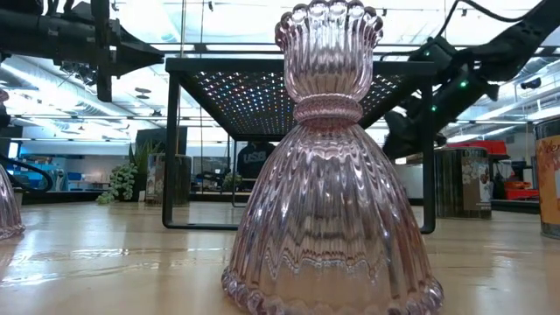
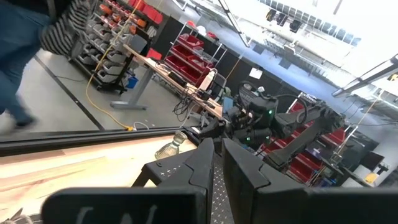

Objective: Pick & Place candle stick holders
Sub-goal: Put the green glass candle holder on the shelf

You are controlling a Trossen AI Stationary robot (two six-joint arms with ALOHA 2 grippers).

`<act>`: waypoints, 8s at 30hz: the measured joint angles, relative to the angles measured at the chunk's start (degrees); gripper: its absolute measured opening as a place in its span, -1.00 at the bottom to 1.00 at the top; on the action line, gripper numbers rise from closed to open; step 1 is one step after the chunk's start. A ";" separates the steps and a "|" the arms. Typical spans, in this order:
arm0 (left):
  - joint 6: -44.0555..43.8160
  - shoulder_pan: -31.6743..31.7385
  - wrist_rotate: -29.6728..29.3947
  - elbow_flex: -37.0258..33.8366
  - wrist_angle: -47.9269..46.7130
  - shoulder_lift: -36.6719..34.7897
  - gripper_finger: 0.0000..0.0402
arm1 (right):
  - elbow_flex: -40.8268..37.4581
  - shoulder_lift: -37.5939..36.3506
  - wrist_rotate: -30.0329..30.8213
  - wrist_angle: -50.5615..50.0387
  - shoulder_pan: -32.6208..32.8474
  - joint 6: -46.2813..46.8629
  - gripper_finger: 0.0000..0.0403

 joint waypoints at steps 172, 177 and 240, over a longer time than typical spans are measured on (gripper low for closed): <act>0.42 -0.02 -3.10 0.02 -1.35 0.01 -0.82 | 36.02 9.88 1.22 -8.19 26.68 -8.83 -0.27; 0.47 0.00 -3.15 0.02 -1.52 0.02 -0.82 | 38.01 13.37 0.76 -8.29 25.35 -9.77 -0.27; 4.43 -0.02 -2.97 0.02 -1.70 0.00 -0.82 | 43.05 25.69 -6.03 -12.35 20.15 -5.80 -0.27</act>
